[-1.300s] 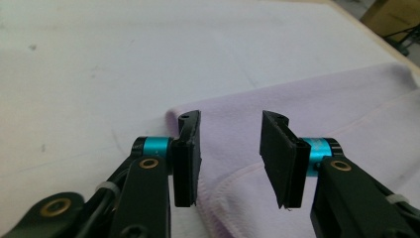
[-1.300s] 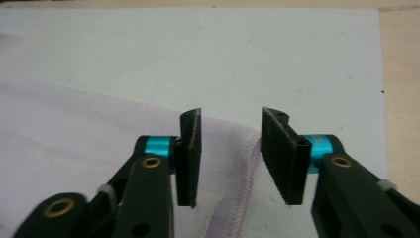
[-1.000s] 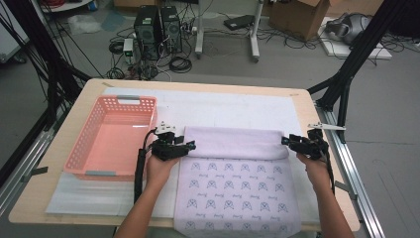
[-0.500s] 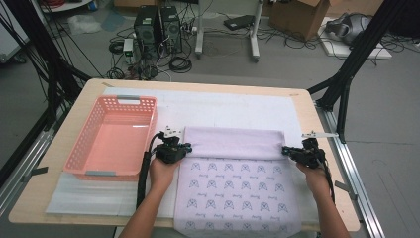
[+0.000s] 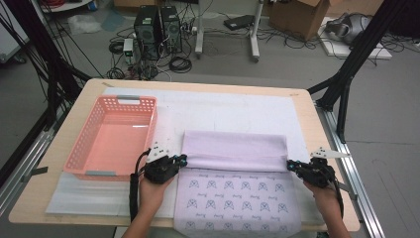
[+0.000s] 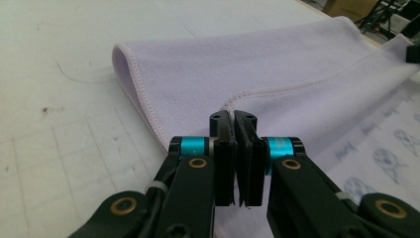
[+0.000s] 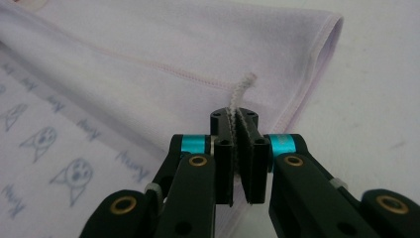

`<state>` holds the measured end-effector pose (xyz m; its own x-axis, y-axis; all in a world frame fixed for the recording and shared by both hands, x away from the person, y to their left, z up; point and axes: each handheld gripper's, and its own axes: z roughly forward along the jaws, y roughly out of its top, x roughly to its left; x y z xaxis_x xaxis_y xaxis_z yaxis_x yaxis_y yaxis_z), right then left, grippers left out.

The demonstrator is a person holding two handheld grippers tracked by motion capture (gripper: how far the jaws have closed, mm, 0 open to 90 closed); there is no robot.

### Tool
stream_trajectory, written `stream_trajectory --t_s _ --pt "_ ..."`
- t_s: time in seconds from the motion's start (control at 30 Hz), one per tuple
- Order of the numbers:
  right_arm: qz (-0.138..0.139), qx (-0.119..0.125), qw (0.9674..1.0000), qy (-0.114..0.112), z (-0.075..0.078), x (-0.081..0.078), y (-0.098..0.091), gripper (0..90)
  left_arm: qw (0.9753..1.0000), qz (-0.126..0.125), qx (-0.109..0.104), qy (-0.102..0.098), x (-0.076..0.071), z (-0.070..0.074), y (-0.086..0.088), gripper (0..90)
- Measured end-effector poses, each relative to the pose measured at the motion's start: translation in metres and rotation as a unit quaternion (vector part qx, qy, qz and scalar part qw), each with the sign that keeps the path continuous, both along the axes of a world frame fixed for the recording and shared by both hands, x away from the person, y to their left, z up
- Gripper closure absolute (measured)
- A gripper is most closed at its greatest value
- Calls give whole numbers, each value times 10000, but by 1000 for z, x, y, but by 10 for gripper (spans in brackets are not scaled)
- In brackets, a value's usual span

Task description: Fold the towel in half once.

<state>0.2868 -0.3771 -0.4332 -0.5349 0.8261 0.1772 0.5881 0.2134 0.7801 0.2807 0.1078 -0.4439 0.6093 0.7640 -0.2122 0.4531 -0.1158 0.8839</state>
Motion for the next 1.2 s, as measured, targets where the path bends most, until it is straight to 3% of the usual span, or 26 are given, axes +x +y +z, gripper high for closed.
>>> stream_trajectory --t_s 0.2,0.37,0.47,0.6,0.83,0.97,1.2 --pt "107 51 9999 -106 6 -26 -2 856 9997 -203 -57 -105 -25 2 4 861" --pt "173 70 9998 -62 3 -50 -5 856 9993 -344 -72 -111 -43 2 6 860" --pt "223 25 9997 -32 1 -60 -6 856 9991 -403 -70 -111 -50 3 5 860" --pt "201 178 9996 -48 3 -69 -10 856 9987 -472 -132 -102 -61 6 6 861" --pt "294 213 9993 -21 5 -85 -12 857 9980 -600 -164 -149 -83 11 8 864" --pt "363 250 9990 39 5 -94 -12 857 9975 -663 -204 -98 -93 12 12 864" --pt "501 281 9983 103 6 -123 -14 860 9957 -923 -85 41 -119 10 18 866"
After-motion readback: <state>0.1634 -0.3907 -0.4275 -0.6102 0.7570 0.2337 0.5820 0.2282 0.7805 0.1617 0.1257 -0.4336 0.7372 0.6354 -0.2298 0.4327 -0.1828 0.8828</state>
